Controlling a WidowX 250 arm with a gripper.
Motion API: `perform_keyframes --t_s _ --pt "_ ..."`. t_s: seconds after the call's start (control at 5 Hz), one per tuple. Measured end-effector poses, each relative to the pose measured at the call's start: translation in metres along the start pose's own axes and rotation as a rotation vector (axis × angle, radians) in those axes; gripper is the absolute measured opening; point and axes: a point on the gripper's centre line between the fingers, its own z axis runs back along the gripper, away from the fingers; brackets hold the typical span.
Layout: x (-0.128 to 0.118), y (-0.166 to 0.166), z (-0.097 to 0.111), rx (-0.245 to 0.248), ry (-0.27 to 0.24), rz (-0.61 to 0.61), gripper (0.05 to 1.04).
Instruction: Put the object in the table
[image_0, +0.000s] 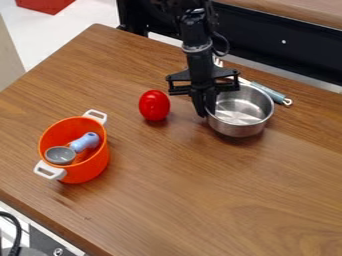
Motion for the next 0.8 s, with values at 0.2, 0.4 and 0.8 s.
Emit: perform_keyframes --t_s 0.2,0.4,0.8 --pt "-0.0007 0.0025 -0.0012 0.016 0.020 0.003 0.218" --pt "-0.0001 0.0032 -0.0001 0.026 0.020 0.007 0.449" --pt "-0.0040 0.0013 -0.0002 0.037 0.037 -0.004 0.974"
